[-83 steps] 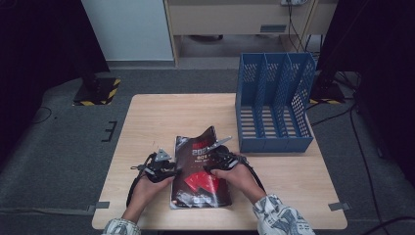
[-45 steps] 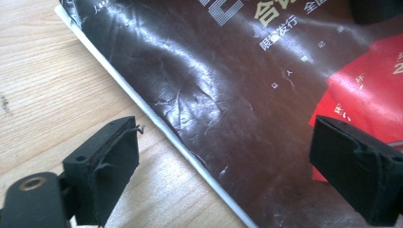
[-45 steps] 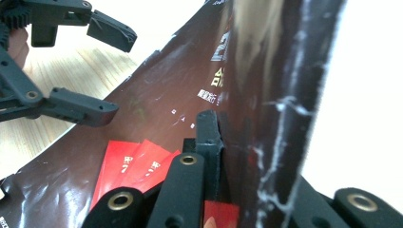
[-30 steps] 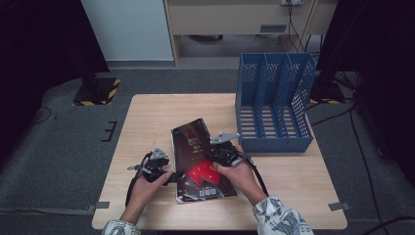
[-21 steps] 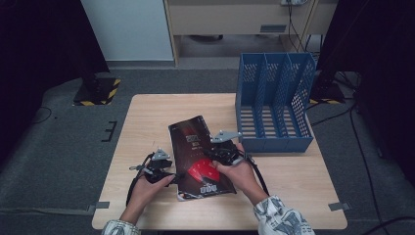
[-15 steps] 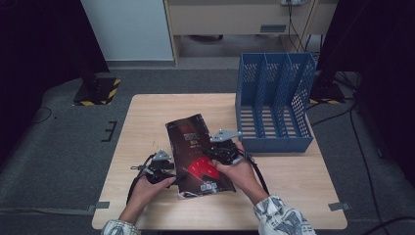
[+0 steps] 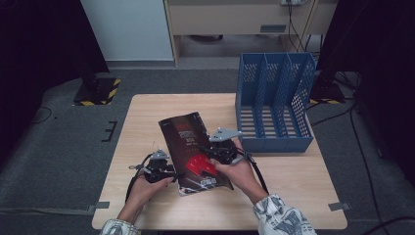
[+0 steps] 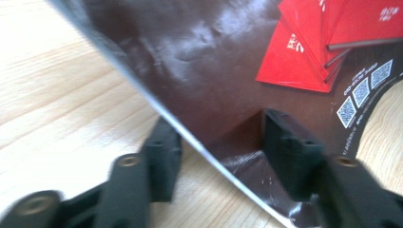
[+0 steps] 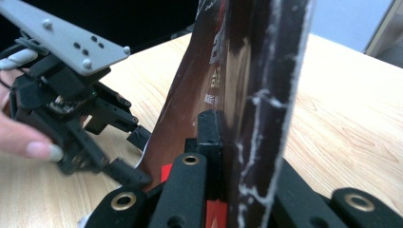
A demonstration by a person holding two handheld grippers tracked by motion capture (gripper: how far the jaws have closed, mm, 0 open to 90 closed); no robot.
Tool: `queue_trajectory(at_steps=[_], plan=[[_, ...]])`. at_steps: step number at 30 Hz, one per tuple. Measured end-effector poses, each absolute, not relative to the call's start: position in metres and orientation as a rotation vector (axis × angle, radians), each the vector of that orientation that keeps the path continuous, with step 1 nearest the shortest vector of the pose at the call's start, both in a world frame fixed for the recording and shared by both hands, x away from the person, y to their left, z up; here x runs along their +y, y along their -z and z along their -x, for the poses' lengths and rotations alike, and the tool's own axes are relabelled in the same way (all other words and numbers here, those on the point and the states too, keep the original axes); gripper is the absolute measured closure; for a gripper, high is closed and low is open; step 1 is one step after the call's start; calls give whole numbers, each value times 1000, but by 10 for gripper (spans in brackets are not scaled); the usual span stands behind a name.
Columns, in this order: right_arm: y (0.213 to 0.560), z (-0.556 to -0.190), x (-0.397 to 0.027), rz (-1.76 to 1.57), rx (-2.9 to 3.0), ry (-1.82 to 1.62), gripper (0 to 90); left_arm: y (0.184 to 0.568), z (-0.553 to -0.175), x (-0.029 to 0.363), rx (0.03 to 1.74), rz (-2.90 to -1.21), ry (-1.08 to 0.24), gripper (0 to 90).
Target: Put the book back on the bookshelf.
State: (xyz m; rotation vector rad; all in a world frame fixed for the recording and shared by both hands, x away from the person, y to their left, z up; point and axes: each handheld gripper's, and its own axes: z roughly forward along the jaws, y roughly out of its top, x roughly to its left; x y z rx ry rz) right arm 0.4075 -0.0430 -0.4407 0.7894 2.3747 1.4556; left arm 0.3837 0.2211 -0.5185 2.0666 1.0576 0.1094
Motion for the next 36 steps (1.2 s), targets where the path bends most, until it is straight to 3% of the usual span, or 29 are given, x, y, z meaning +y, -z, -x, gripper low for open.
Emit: queue_trajectory(at_steps=[5, 9, 36], plan=[[439, -407, -44, -761, 2367, -1474, 870, 513, -384, 227, 1073, -2037, -111, 740], [440, -406, -44, -734, 2368, -1470, 870, 510, -383, 229, 1075, -2023, -96, 820], [433, -412, -50, -681, 2334, -1490, 864, 481, -375, 230, 1023, -2043, -388, 854]])
